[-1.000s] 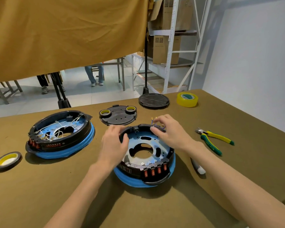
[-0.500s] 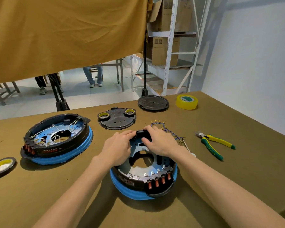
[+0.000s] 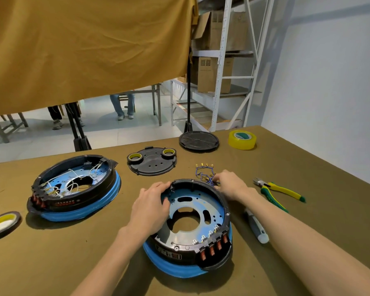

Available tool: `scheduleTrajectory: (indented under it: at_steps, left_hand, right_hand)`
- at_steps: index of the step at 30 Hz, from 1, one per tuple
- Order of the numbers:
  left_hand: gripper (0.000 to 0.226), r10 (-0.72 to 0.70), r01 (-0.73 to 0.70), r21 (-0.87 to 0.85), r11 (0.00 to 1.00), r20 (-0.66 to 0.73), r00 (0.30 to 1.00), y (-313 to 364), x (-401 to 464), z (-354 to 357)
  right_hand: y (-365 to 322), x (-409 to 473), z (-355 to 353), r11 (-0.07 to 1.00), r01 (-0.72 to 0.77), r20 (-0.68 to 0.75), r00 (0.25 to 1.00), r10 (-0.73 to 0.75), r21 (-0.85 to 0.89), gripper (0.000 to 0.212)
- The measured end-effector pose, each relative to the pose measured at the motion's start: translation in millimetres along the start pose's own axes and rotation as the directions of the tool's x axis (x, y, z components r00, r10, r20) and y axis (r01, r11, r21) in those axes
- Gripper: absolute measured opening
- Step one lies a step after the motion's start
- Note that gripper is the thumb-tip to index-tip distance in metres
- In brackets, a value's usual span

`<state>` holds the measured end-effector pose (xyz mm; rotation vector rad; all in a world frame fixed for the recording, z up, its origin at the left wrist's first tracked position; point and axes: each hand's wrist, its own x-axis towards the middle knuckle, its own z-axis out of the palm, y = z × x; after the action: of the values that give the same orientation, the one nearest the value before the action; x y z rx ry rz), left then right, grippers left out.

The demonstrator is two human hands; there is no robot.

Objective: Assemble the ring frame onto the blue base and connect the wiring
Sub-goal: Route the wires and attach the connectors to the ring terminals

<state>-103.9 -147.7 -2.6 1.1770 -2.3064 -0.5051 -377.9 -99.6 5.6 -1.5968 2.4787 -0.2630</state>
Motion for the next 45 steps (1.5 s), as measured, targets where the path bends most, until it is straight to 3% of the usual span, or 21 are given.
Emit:
scheduleTrajectory:
  at_steps: [6,13,18,21,24,28,30,32,35,38,43,45]
  left_hand:
    - [0.051,-0.042,0.042,-0.023,0.999,-0.011,0.999,3,-5,-1]
    - [0.05,-0.087,0.084,-0.047,0.995,-0.056,0.995,4,-9,0]
    - [0.051,-0.085,0.083,-0.047,0.995,-0.055,0.995,4,-10,0]
    - [0.051,-0.082,0.079,-0.046,0.996,-0.056,0.995,4,-9,1]
    - [0.051,-0.079,0.076,-0.043,0.996,-0.06,0.995,4,-10,1]
    - [0.051,-0.086,0.084,-0.042,0.996,-0.054,0.995,4,-10,0]
    - [0.051,-0.088,0.086,-0.041,0.995,-0.052,0.995,5,-11,0]
    - [0.051,-0.091,0.089,-0.044,0.995,-0.052,0.994,5,-11,0]
    - [0.051,-0.095,0.092,-0.046,0.995,-0.051,0.994,6,-11,0]
    - [0.05,-0.1,0.097,-0.056,0.994,-0.053,0.994,4,-10,0]
    - [0.049,-0.094,0.09,-0.073,0.993,-0.062,0.994,3,-9,1]
    - [0.049,-0.094,0.089,-0.079,0.993,-0.064,0.994,2,-9,1]
  right_hand:
    - [8,-3,4,0.999,-0.009,-0.083,0.996,0.012,0.041,0.013]
    - [17,-12,-3,0.988,-0.024,-0.154,0.987,0.047,0.151,0.012]
    - [14,-17,-6,0.94,-0.021,-0.243,0.964,0.109,0.339,0.012]
    - [12,-18,-13,0.864,0.042,-0.296,0.947,0.125,0.501,0.009]
    - [9,-23,-22,0.672,0.122,-0.258,0.96,0.106,0.731,0.007]
    - [10,-26,-30,0.551,0.108,-0.174,0.982,0.07,0.828,0.006]
    - [15,-24,-31,0.563,0.075,-0.159,0.982,0.102,0.823,0.005]
    - [23,-18,-30,0.651,0.013,-0.15,0.976,0.155,0.759,0.006]
    - [32,-4,-22,0.824,-0.083,-0.121,0.976,0.18,0.56,0.015]
    - [28,8,-12,0.932,-0.126,-0.089,0.982,0.165,0.341,0.017]
    - [-6,21,-7,0.964,-0.094,-0.15,0.979,0.134,0.247,0.047]
    - [-21,25,-4,0.982,-0.091,-0.116,0.987,0.11,0.165,0.046]
